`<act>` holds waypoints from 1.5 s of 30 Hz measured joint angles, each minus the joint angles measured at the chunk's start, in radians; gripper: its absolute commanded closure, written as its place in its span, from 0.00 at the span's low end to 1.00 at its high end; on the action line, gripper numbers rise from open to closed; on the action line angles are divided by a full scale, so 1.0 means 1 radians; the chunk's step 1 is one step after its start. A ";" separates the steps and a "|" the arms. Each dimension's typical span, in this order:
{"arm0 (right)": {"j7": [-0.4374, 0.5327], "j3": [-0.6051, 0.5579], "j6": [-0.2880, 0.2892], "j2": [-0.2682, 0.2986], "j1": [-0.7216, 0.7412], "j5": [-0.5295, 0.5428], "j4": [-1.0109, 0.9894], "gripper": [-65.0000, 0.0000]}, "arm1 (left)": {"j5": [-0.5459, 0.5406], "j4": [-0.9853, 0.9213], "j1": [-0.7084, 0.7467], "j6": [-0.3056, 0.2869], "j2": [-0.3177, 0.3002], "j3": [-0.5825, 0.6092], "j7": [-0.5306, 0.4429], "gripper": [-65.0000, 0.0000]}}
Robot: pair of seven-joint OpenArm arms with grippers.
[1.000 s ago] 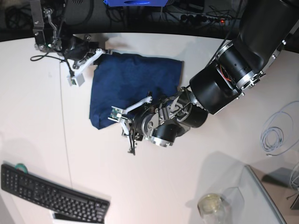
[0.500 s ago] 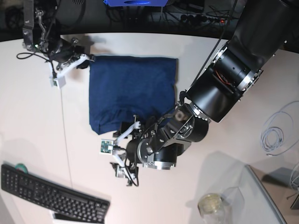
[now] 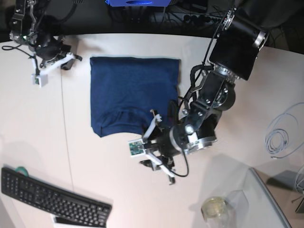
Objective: Layout the t-shirt on the table in an organized manner, then fold the t-shirt properly
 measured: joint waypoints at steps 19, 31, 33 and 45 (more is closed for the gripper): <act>0.010 0.297 0.469 0.238 -0.179 -0.143 0.048 1.00 | -0.732 0.296 1.002 0.016 0.033 -0.981 0.014 1.00; 0.176 0.327 0.560 0.250 -0.300 -0.737 -0.096 0.99 | -0.420 -0.245 1.175 0.014 0.164 -1.004 -0.673 1.00; 0.178 0.257 0.559 0.253 -0.328 -0.755 -0.172 0.99 | -0.394 -0.382 1.152 0.011 0.155 -1.006 -0.727 1.00; 0.463 -0.322 0.499 0.139 -0.024 -0.674 -1.096 0.99 | -0.187 -1.468 0.642 0.022 -0.075 -0.571 -0.991 1.00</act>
